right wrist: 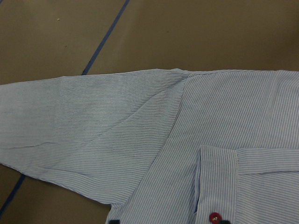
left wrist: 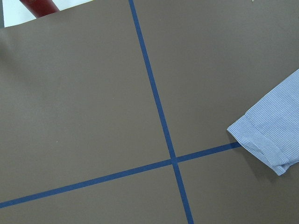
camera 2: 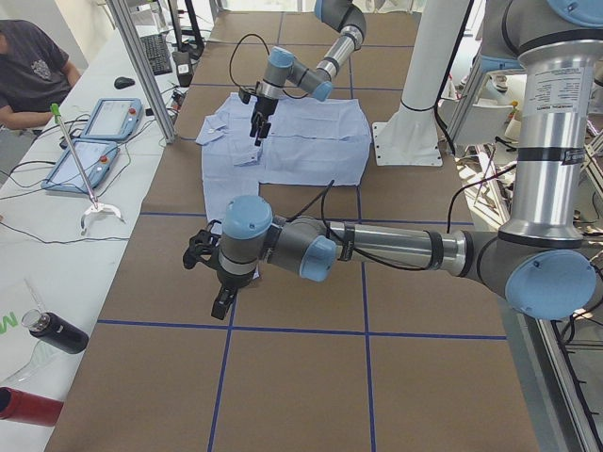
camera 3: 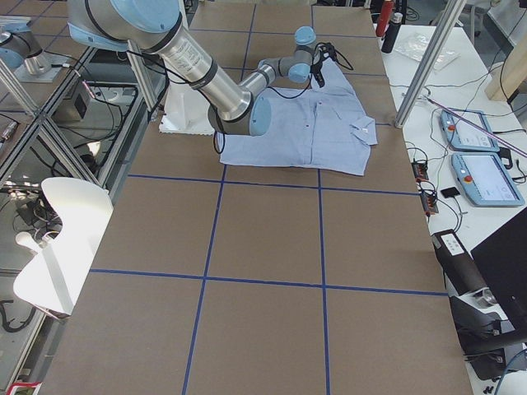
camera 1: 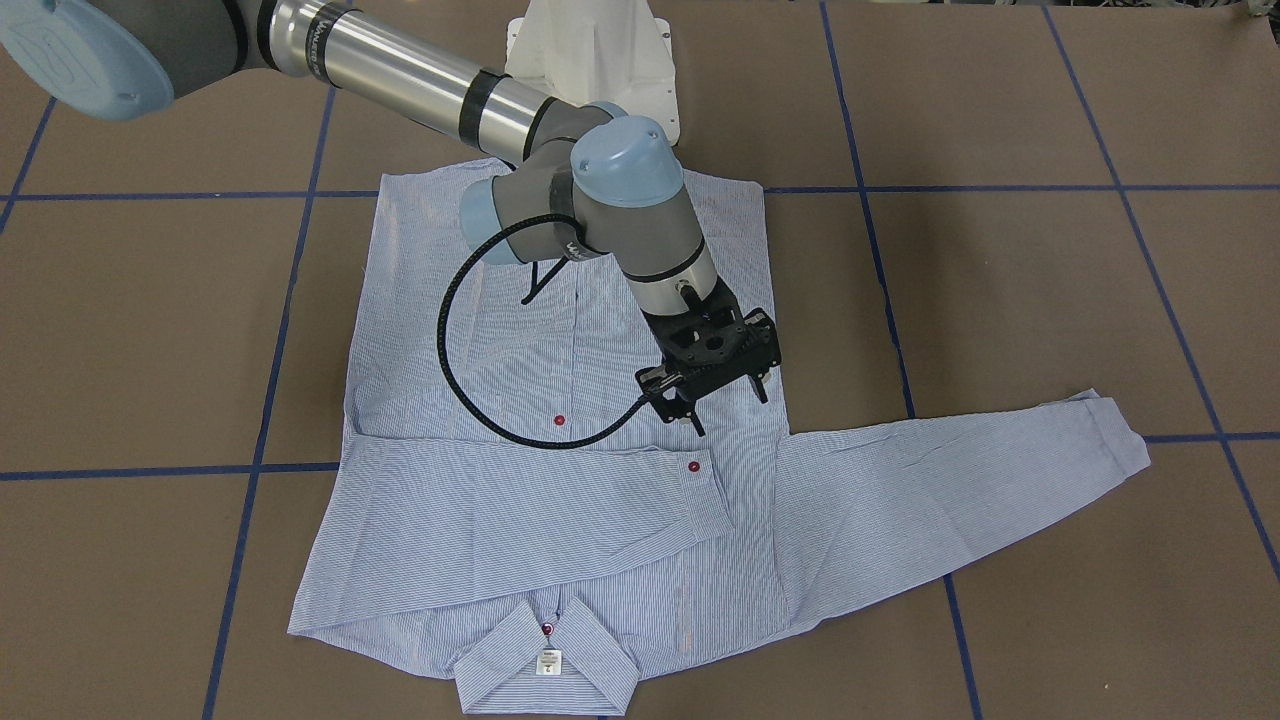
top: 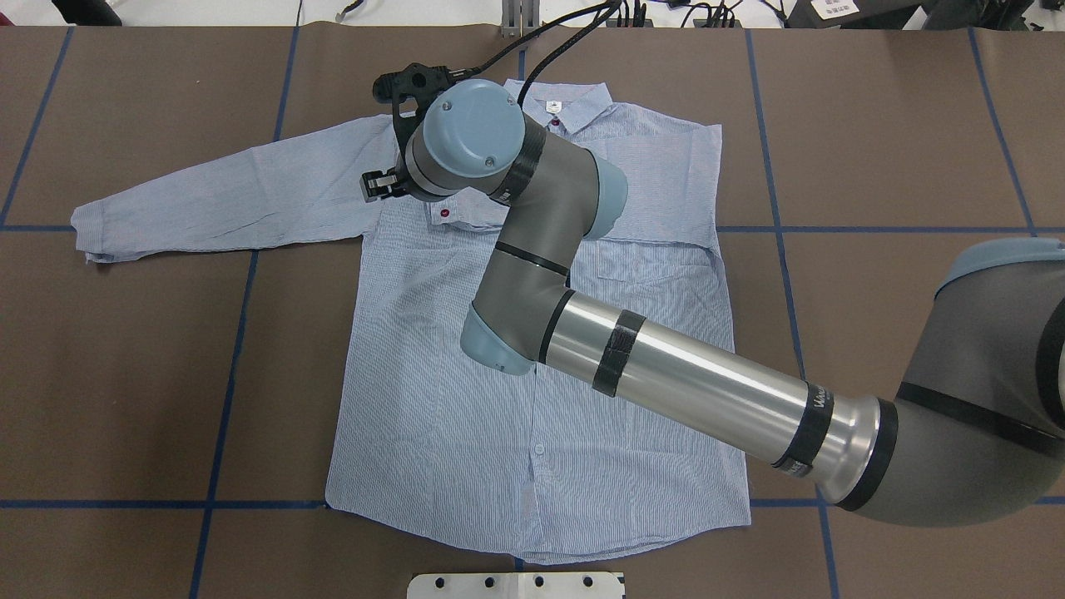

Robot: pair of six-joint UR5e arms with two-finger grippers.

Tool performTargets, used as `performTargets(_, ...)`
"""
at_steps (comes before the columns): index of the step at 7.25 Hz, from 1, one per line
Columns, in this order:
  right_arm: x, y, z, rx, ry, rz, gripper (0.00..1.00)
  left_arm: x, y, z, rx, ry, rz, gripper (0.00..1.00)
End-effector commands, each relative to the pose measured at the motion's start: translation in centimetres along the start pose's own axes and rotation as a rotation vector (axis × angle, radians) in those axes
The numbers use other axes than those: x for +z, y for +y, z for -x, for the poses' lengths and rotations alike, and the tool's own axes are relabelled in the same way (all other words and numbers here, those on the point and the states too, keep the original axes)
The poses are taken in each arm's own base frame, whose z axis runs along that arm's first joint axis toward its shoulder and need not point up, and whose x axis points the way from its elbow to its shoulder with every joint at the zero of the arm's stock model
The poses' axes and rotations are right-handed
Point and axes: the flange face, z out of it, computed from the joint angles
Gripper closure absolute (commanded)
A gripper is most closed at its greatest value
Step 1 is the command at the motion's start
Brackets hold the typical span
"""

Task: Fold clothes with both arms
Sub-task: 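Lift the cuff with the right gripper and fold the sleeve across the chest, then release the sleeve and raise the right gripper while the left gripper reaches the other cuff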

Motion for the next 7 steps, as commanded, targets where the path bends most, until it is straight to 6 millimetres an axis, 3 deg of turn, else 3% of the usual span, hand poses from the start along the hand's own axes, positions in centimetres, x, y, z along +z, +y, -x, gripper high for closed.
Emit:
performTargets(1, -0.8, -0.4, -0.1, 0.063, -0.002, -0.010, 0.00, 0.4, -0.5, 0.0, -0.040, 0.000, 0.000, 0.00)
performTargets(2, -2.5, -1.0, -0.3, 0.081, 0.068, 0.045, 0.00, 2.6, -1.1, -2.4, -0.064, 0.024, -0.005, 0.00)
performTargets(3, -6.3, -3.5, -1.7, 0.124, 0.135, 0.116, 0.00, 6.3, -1.4, -5.8, -0.113, 0.068, -0.011, 0.00)
performTargets(4, -9.0, -5.2, -4.5, 0.173, 0.138, 0.180, 0.00, 9.0, -1.3, -9.1, -0.195, 0.119, -0.029, 0.00)
performTargets(5, -11.9, -7.3, -9.5, 0.239, 0.138, 0.226, 0.00, 10.8, -0.7, -11.0, -0.272, 0.161, -0.049, 0.01)
performTargets(6, -14.7, -7.6, -15.0, 0.290, 0.127, 0.252, 0.00, 12.0, -0.4, -12.2, -0.339, 0.186, -0.042, 0.01)
performTargets(7, -17.8, -5.8, -20.4, 0.332, 0.145, 0.273, 0.00, 13.2, -0.7, -13.4, -0.423, 0.183, -0.024, 0.01)
